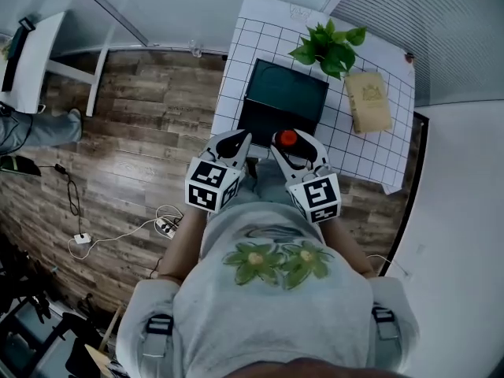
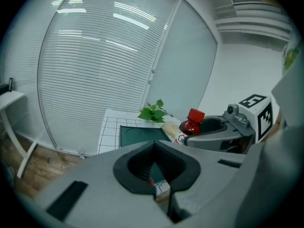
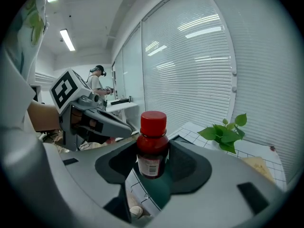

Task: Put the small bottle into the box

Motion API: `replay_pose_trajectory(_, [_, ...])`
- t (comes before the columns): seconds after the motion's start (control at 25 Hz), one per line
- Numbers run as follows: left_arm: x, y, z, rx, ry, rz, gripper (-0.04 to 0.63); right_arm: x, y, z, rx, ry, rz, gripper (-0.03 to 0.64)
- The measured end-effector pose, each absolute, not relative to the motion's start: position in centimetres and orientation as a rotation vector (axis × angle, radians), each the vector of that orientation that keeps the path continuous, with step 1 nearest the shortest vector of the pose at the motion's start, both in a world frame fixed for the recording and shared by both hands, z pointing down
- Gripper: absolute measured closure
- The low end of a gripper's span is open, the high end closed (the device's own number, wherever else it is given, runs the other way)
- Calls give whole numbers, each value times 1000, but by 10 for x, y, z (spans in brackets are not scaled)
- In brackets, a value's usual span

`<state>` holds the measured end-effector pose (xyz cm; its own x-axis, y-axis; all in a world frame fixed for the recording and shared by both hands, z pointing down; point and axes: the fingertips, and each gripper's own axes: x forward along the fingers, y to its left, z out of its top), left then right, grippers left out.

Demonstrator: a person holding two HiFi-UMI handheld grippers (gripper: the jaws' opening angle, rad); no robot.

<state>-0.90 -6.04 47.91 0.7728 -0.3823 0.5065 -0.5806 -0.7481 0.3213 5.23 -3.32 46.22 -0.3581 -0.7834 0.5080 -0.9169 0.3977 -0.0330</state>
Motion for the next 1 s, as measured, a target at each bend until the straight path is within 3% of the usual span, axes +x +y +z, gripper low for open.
replay_pose_trajectory(1.0, [-6,-70,485,2463,-826,610,589,55,-51,491,1318,-2295,436,408])
